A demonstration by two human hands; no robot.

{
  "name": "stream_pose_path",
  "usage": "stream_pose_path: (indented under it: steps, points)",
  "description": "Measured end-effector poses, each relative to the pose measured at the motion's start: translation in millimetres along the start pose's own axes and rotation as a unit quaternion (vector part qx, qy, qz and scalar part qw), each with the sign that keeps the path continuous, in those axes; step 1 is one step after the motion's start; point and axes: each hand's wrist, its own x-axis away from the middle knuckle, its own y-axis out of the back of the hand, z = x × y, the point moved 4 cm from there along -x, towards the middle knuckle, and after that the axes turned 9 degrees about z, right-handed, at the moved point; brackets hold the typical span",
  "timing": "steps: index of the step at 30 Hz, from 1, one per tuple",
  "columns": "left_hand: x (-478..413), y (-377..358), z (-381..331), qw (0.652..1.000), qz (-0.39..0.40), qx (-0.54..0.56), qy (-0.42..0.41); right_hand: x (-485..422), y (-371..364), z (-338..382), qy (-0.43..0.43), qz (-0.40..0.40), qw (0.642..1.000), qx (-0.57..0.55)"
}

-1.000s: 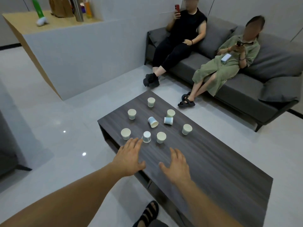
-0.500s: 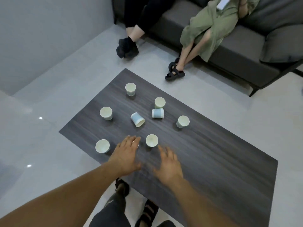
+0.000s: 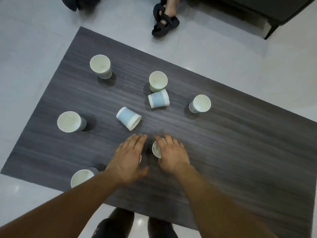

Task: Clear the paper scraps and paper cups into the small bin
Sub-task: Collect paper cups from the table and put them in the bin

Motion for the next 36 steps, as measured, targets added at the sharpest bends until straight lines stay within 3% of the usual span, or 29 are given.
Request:
stream_pose_path:
  steps: [2,4,6,13,15,18,19,23,26,32,36]
  points:
    - [-10.1,1.2,-4.1,1.0,0.004,-0.001,-0.007,3.8,5.9,-15.7,-0.038,-0.037,0.992,-0.111]
    - [-21.0,6.8,-18.7,0.999,-0.002,0.008,-0.032,11.1,18.1,-35.5,-0.092,-0.089,0.953,-0.275]
    - [-34.0,16.6,-38.3,0.997,-0.021,0.036,-0.063,16.6,29.7,-49.9,-0.082,-0.093,0.919,-0.375]
    - [-67.6,50.7,-83.3,0.983,-0.06,0.125,-0.119,28.4,70.5,-71.5,0.028,-0.03,0.861,-0.507]
    - [-69.5,52.8,-80.3,0.983,-0.08,0.131,-0.101,23.6,87.2,-88.3,0.034,-0.078,0.868,-0.489]
    - [-66.8,49.7,-66.1,0.986,-0.092,0.127,-0.059,8.8,117.6,-129.3,-0.06,-0.278,0.915,-0.287]
    - [-65.7,48.5,-60.5,0.987,-0.095,0.124,-0.044,0.0,124.3,-137.9,-0.082,-0.303,0.922,-0.227]
    - [-57.8,49.6,-47.1,0.984,-0.12,0.13,0.008,-47.1,120.7,-148.7,-0.075,-0.172,0.977,-0.098]
    - [-50.7,54.6,-48.6,0.983,-0.139,0.117,0.017,-61.9,107.9,-142.3,-0.066,-0.091,0.993,-0.046]
    - [-21.3,74.3,-67.7,0.98,-0.163,0.083,0.074,-16.8,82.3,-109.0,-0.072,-0.094,0.986,-0.12]
    - [5.4,90.9,-93.2,0.978,-0.18,0.088,0.057,39.2,83.5,-88.1,-0.067,-0.128,0.97,-0.194]
